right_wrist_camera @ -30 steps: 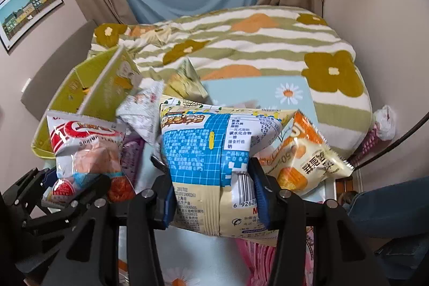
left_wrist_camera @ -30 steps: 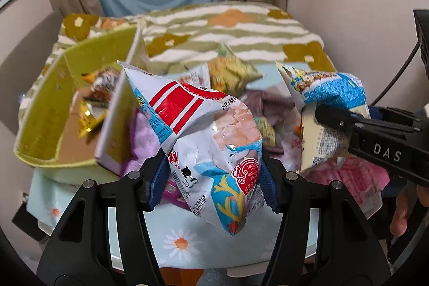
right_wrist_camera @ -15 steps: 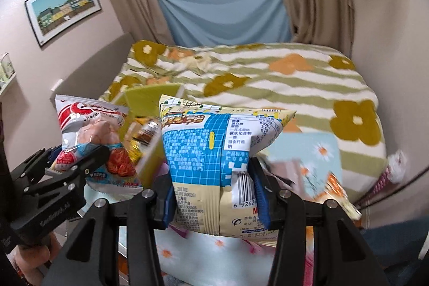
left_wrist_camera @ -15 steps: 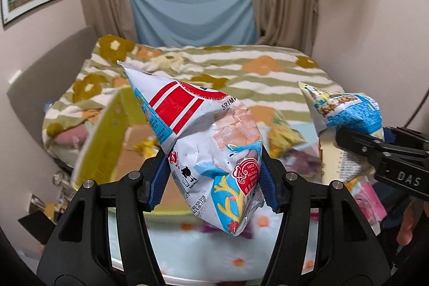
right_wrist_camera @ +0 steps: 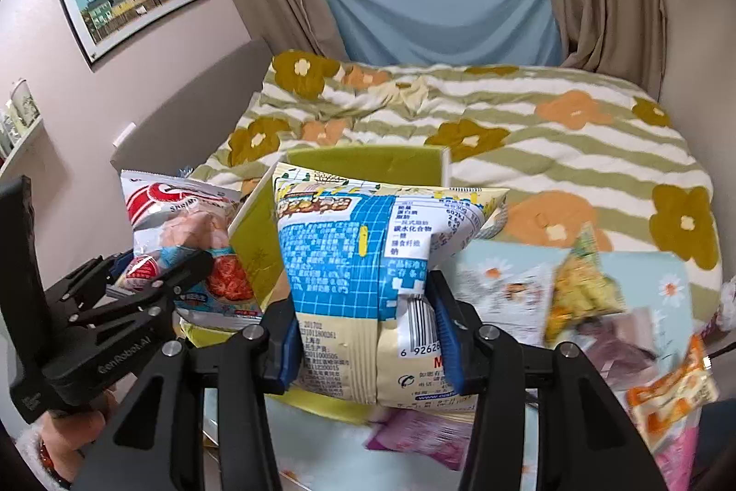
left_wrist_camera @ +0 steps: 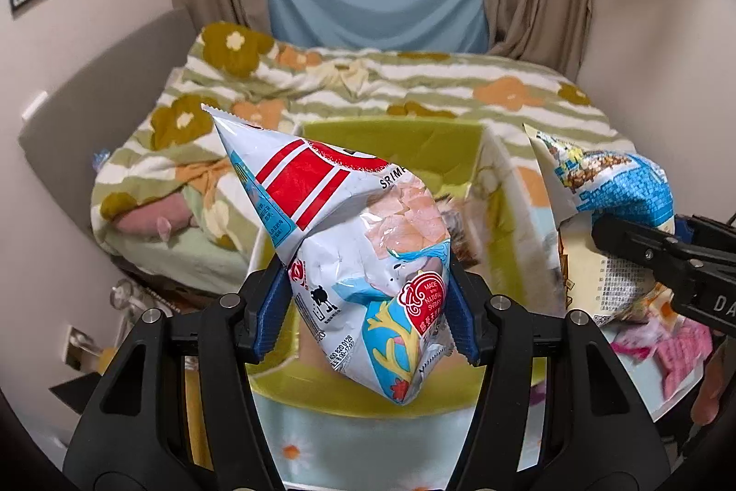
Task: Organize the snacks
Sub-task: 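Carry both bags into the yellow box and open both grippers to release them, then move both tools back over the remaining snack pile, then grasp the pale pink bag with the left gripper while the right gripper grasps the pink striped bag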
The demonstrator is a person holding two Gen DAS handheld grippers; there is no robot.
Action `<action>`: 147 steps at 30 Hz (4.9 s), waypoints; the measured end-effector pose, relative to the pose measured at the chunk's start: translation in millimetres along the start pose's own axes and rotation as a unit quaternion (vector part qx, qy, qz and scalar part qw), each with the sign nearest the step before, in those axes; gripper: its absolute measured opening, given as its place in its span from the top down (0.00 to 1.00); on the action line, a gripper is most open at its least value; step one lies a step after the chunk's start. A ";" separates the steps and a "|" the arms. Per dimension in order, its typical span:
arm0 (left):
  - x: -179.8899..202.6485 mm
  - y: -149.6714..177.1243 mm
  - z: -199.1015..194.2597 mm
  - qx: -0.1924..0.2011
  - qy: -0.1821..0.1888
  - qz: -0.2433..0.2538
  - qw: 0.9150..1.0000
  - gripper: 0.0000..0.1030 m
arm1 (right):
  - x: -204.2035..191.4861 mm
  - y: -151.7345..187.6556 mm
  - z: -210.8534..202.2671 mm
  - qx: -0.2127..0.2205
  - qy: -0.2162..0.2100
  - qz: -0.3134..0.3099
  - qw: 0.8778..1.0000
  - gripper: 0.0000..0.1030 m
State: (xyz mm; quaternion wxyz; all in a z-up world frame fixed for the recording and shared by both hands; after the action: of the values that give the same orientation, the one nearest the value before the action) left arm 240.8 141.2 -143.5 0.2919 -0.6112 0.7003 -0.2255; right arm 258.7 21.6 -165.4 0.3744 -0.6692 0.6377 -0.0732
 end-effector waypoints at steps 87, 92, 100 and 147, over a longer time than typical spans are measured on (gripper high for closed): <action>151.5 -0.4 -53.2 0.037 0.118 0.086 0.989 0.00 | 94.4 35.7 -127.3 0.086 0.104 0.059 0.989 0.00; 226.6 15.8 -50.5 0.018 0.141 0.110 0.984 0.00 | 153.6 57.1 -160.1 0.079 0.123 0.069 0.987 0.00; 330.4 50.2 -21.4 -0.013 0.176 0.176 0.968 0.00 | 240.4 103.4 -174.8 0.039 0.141 0.075 0.986 0.00; 428.6 144.8 98.4 -0.085 0.244 0.294 0.920 0.38 | 316.1 202.2 -75.2 -0.065 0.169 -0.026 0.983 0.00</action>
State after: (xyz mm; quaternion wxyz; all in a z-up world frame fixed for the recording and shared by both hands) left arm 167.9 -256.3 -369.6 0.1120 -0.3266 0.9145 -0.2109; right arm 109.6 -277.3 -352.3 0.2151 -0.6861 0.6779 -0.1532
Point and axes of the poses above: each gripper's, at about its wrist camera, not at the fingertips, and z roughly the way its jaws point, x to its right, y to its underside, the point moved 10 cm from there along z, roughly the way its jaws point, and after that the axes turned 8 degrees about z, right-handed, at the moved point
